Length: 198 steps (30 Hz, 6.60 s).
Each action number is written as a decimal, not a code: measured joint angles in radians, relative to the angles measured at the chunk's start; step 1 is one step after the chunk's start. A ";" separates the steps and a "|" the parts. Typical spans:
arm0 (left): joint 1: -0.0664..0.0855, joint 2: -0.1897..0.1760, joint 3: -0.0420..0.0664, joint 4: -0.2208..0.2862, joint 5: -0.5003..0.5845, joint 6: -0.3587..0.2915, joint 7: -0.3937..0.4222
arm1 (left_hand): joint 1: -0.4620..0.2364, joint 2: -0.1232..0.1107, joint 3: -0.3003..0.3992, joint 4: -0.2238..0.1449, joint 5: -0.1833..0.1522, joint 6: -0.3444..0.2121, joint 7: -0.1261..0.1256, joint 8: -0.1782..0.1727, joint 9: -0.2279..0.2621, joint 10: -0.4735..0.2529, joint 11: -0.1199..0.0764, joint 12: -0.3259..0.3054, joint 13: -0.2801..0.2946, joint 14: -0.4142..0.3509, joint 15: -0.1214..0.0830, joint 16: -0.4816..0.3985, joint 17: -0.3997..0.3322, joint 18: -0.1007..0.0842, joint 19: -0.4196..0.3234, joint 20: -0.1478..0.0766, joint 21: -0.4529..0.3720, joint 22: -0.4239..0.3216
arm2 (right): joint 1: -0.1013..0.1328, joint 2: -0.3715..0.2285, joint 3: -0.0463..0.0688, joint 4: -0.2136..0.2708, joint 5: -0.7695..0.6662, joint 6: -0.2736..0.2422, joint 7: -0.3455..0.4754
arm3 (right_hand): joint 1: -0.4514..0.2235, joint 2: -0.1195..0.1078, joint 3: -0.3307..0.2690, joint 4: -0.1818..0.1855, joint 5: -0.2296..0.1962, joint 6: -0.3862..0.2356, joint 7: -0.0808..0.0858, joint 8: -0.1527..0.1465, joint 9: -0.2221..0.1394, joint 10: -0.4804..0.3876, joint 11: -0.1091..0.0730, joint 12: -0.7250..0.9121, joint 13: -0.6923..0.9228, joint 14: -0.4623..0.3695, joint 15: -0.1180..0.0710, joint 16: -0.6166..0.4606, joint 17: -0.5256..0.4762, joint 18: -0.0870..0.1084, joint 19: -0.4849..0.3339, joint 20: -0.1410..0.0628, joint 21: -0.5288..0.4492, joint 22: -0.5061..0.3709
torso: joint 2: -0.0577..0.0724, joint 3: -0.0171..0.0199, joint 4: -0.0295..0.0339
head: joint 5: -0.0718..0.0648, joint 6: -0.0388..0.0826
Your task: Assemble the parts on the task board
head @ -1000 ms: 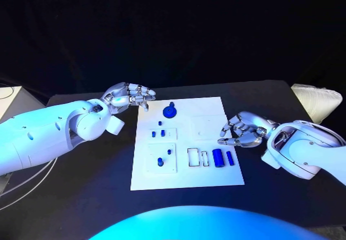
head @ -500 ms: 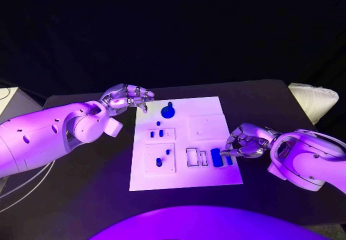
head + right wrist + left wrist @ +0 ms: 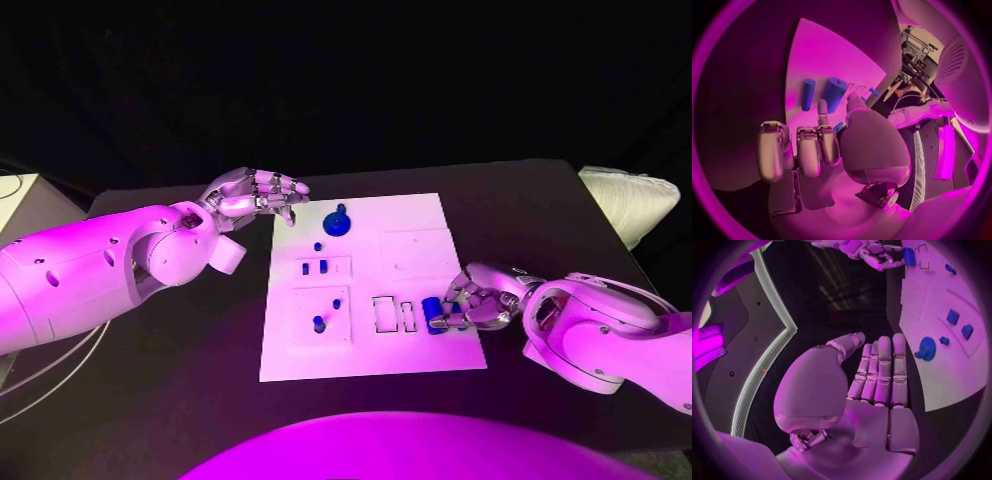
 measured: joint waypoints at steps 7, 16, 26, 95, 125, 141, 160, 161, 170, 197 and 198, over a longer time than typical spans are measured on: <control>0.000 -0.001 0.000 0.001 0.000 0.000 0.000 | 0.000 0.000 0.000 0.000 0.000 0.000 0.000 0.000 0.000 0.000 0.000 0.000 0.000 0.000 0.000 0.000 0.000 0.000 0.000 0.000 0.000 0.000 | -0.017 0.048 0.000 -0.021 -0.027 0.001 -0.023 | 0.000 0.000 -0.003 -0.003 0.000 0.000 0.000 0.000 0.000 0.004 -0.003 0.000 0.000 0.000 0.000 0.000 0.000 0.000 0.000 0.000 0.000 0.000 | 0.001 0.0001 0.0000 | 0.002 0.000; 0.000 -0.003 0.000 0.001 0.001 0.001 -0.001 | 0.000 0.000 0.000 0.000 0.000 0.000 0.000 0.000 0.000 0.000 0.000 0.000 -0.001 0.000 0.000 0.000 0.000 0.000 0.000 0.000 0.000 -0.001 | -0.025 0.104 0.009 -0.065 -0.062 -0.002 -0.047 | -0.016 0.016 -0.020 -0.001 0.000 0.012 -0.004 0.015 0.009 0.003 -0.004 0.005 0.000 0.000 0.000 0.009 0.000 0.000 0.000 0.000 0.024 0.000 | 0.000 -0.0012 0.0016 | 0.002 0.000; 0.000 -0.006 0.000 0.003 0.001 0.002 -0.003 | 0.000 0.000 0.000 0.000 0.000 0.000 0.000 0.000 0.000 0.000 0.000 0.000 -0.001 0.000 0.000 0.000 0.000 0.000 0.000 0.000 0.000 -0.001 | -0.036 0.134 0.013 -0.084 -0.080 -0.018 -0.057 | 0.042 0.024 -0.022 0.000 0.148 -0.005 0.009 0.013 0.285 0.003 -0.003 0.005 0.000 0.000 0.000 0.009 0.000 0.000 0.000 0.000 0.023 0.000 | 0.000 -0.0017 0.0011 | 0.005 0.000; 0.000 -0.008 0.000 0.005 0.002 0.018 -0.024 | -0.004 0.004 -0.003 0.003 0.000 0.000 0.000 0.000 0.000 0.000 0.000 -0.004 -0.003 0.000 0.000 0.000 0.000 0.000 0.000 0.000 -0.006 -0.003 | 0.032 0.194 0.008 -0.038 0.243 0.045 -0.103 | 0.005 0.042 0.155 -0.002 0.191 0.014 0.012 0.015 -0.042 0.000 -0.013 0.005 0.000 0.000 -0.007 0.019 -0.001 0.000 0.000 -0.007 0.050 0.000 | 0.000 -0.0012 0.0001 | 0.014 0.000; 0.000 -0.008 0.000 0.003 0.002 0.022 -0.029 | -0.008 0.008 -0.003 0.009 0.000 0.000 0.000 -0.003 0.000 0.000 0.000 -0.004 -0.004 0.000 0.000 0.000 -0.001 0.000 0.000 0.000 -0.011 -0.006 | 0.027 0.221 0.008 -0.059 0.178 0.022 -0.103 | -0.203 0.013 -0.053 0.002 -0.136 0.036 -0.015 0.050 -0.029 0.000 -0.013 -0.020 0.000 0.000 -0.007 0.019 0.000 0.000 0.000 -0.007 0.045 0.000 | 0.000 -0.0009 -0.0003 | 0.015 0.000; -0.001 -0.008 -0.001 0.002 0.002 0.023 -0.030 | -0.004 0.012 -0.003 0.008 0.000 0.000 0.000 -0.003 0.000 0.000 0.000 -0.003 -0.005 0.000 0.000 0.000 -0.001 0.000 0.000 0.000 -0.011 -0.006 | 0.025 0.160 0.009 -0.025 0.162 -0.015 0.011 | 0.155 0.024 0.023 -0.016 -0.095 0.042 -0.025 0.101 -0.013 0.002 -0.026 -0.014 0.000 0.000 -0.015 0.019 0.000 0.000 0.000 -0.015 0.050 0.000 | 0.000 0.0000 -0.0008 | 0.013 0.000; -0.007 -0.012 -0.001 0.004 0.003 0.020 -0.024 | -0.004 0.012 -0.003 0.008 0.000 0.000 0.000 -0.003 0.000 0.000 0.000 -0.003 -0.005 0.000 0.000 0.000 -0.001 0.000 0.000 0.000 -0.011 -0.007 | 0.048 -0.104 0.005 -0.011 0.186 -0.099 0.147 | 0.192 0.013 0.035 -0.015 -0.056 -0.004 -0.007 0.079 -0.024 0.002 -0.019 -0.004 0.000 0.000 -0.015 0.019 0.000 0.000 0.000 -0.015 0.050 0.000 | -0.001 0.0000 -0.0038 | -0.023 0.000; -0.008 -0.012 -0.001 0.004 0.003 0.020 -0.024 | -0.004 0.012 -0.003 0.008 0.000 0.000 0.000 -0.003 0.000 0.000 0.000 -0.003 -0.005 0.000 0.000 0.000 -0.001 0.000 0.000 0.000 -0.011 -0.007 | 0.048 -0.115 0.004 -0.012 0.179 -0.100 0.147 | 0.192 0.013 0.037 -0.013 -0.056 -0.004 -0.007 0.079 -0.025 0.002 -0.019 -0.006 0.000 0.000 -0.015 0.019 0.000 0.000 0.000 -0.015 0.050 0.000 | -0.001 0.0007 -0.0040 | -0.026 0.000; -0.015 -0.011 -0.001 0.005 0.003 0.020 -0.022 | -0.004 0.012 -0.003 0.008 0.000 0.000 0.000 -0.003 0.000 0.000 0.000 -0.003 -0.006 0.000 0.000 0.000 -0.001 0.000 0.000 0.000 -0.011 -0.008 | 0.031 -0.134 0.001 -0.009 0.093 -0.092 0.133 | 0.147 -0.003 0.028 -0.002 -0.056 -0.004 -0.007 0.073 -0.028 0.002 -0.019 -0.012 0.000 0.000 -0.015 0.019 0.000 0.000 0.000 -0.015 0.050 0.000 | -0.001 0.0016 -0.0019 | -0.038 0.000; -0.018 -0.018 -0.001 0.009 0.004 0.020 -0.021 | -0.004 0.012 -0.003 0.008 0.000 0.000 0.000 -0.003 0.000 0.000 0.000 -0.003 -0.006 0.000 0.000 0.000 -0.001 0.000 0.004 0.004 -0.014 -0.008 | -0.046 -0.016 0.004 -0.056 -0.068 -0.068 0.023 | 0.141 -0.002 0.034 -0.010 -0.056 0.020 -0.012 0.079 -0.022 0.002 -0.019 -0.015 0.000 0.000 -0.014 0.019 -0.001 0.000 0.000 -0.014 0.050 0.000 | 0.000 -0.0013 0.0010 | -0.034 0.000; -0.018 -0.018 -0.001 0.009 0.004 0.020 -0.021 | -0.004 0.012 -0.003 0.008 0.000 0.000 0.000 -0.003 0.000 0.000 0.000 -0.003 -0.006 0.000 0.000 0.000 -0.001 0.000 0.004 0.004 -0.014 -0.008 | -0.048 -0.011 0.005 -0.058 -0.075 -0.069 0.021 | 0.151 -0.003 0.039 -0.010 -0.056 0.021 -0.013 0.078 -0.022 0.002 -0.019 -0.015 0.000 0.000 -0.014 0.019 -0.001 0.000 0.000 -0.014 0.050 0.000 | 0.000 -0.0012 0.0010 | -0.033 0.000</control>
